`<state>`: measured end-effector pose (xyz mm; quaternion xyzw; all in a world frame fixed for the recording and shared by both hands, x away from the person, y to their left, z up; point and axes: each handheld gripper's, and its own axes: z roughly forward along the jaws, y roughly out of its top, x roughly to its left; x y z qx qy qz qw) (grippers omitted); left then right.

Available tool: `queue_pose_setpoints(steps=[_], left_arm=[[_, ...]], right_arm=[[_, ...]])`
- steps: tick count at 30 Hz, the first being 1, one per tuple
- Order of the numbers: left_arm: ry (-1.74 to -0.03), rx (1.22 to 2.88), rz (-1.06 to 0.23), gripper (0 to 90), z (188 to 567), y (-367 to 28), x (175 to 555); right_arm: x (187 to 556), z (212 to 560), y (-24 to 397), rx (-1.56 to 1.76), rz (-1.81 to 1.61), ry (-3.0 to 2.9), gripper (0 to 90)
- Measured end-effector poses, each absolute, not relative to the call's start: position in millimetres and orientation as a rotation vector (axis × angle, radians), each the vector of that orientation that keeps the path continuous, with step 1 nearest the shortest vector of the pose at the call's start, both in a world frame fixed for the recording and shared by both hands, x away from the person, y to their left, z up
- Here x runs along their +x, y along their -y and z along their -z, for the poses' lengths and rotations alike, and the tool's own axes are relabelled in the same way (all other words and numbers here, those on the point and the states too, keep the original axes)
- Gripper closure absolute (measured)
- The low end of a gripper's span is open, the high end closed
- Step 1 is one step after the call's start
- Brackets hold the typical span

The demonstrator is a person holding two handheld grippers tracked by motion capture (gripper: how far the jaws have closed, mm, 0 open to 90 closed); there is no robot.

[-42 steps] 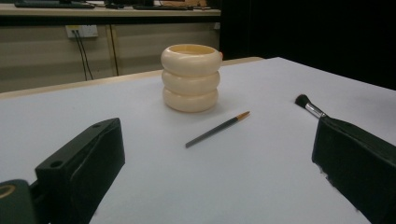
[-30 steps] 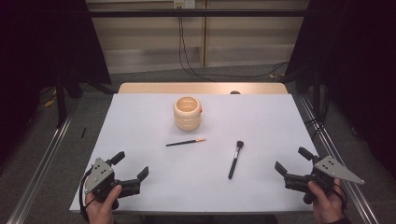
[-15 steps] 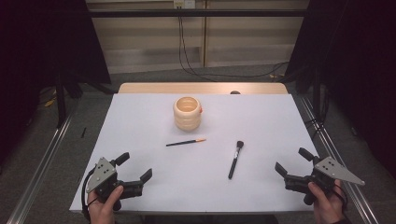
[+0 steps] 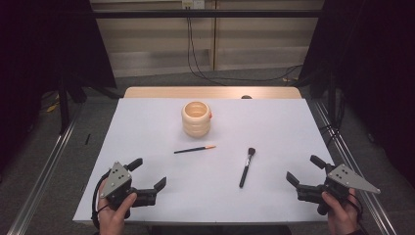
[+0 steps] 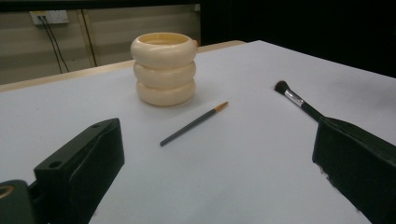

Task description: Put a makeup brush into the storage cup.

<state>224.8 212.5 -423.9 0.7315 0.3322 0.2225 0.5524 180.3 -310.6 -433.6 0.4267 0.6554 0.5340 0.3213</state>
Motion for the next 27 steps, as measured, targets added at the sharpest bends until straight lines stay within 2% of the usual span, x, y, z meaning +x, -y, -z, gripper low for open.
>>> queue_pose_setpoints(steps=[27], left_arm=[[-0.723, 1.760, -0.470, 1.8, 410, -166, 252]], right_arm=[[180, 435, 310, 1.123, -1.407, -1.745, 0.0]])
